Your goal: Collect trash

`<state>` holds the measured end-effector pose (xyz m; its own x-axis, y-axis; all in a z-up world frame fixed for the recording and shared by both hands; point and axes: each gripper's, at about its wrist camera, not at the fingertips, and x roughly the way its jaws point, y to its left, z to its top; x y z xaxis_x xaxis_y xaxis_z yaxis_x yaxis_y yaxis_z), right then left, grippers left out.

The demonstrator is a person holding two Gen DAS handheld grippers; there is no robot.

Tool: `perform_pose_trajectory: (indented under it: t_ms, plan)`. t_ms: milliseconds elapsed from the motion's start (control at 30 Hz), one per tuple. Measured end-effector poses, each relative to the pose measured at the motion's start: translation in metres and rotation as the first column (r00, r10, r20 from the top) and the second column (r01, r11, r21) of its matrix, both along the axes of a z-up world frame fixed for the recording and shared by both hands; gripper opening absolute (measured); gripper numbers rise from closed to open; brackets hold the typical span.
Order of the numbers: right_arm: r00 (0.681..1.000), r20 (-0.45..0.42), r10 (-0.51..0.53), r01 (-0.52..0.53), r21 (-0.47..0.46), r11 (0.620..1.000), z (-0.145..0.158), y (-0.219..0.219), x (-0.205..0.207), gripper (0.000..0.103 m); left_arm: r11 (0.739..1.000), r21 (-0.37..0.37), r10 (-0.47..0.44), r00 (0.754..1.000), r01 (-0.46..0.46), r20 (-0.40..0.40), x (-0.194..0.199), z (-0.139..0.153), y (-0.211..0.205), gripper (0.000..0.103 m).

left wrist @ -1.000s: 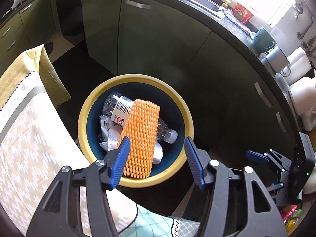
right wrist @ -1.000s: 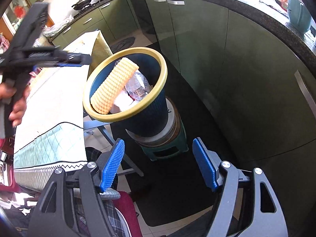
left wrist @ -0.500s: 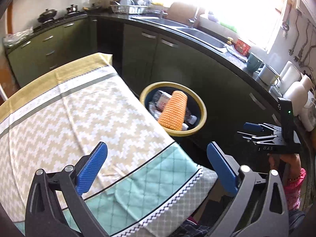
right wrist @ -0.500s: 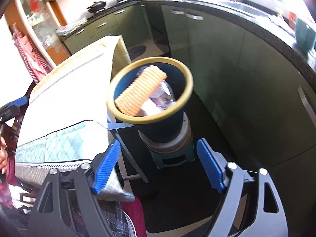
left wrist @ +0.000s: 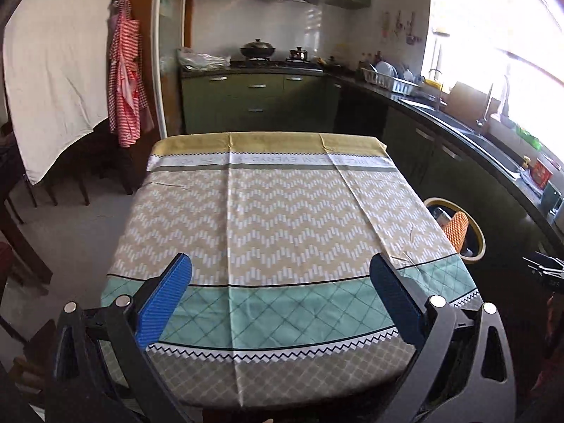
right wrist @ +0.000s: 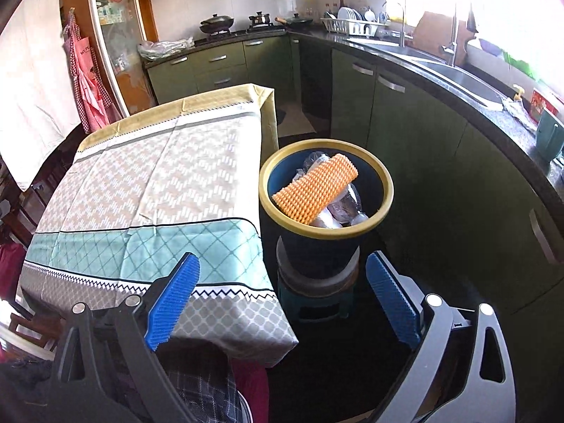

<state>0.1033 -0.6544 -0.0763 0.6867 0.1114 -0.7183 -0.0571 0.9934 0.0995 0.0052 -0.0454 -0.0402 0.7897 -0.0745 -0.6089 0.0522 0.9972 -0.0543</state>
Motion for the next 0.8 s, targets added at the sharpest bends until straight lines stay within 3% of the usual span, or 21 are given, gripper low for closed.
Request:
perform_pose_trajectory:
  t_ms: [200, 333, 500, 800]
  plan:
    - [0.994, 0.108, -0.006, 0.006, 0.004, 1.0, 0.033, 0.018, -0.038, 0.098, 0.995, -0.021, 0.097, 0.992, -0.096, 0.075, -0.031, 0.017, 0.03, 0.096]
    - [0.986, 0.169, -0.007, 0.007, -0.003, 1.0, 0.051, 0.025, -0.067, 0.098, 0.993, -0.028, 0.113, 0.987, -0.111, 0.115, -0.046, 0.028, 0.038, 0.096]
    - [0.975, 0.224, -0.002, 0.005, -0.014, 1.0, 0.064, 0.031, -0.094, 0.098, 0.985, 0.021, 0.164, 0.971, -0.17, 0.174, -0.066, 0.035, 0.039, 0.096]
    - [0.967, 0.251, 0.029, -0.022, -0.033, 0.999, 0.07, 0.039, -0.109, 0.098, 0.997, 0.013, 0.077, 0.98, -0.081, 0.181, -0.083, 0.038, 0.036, 0.096]
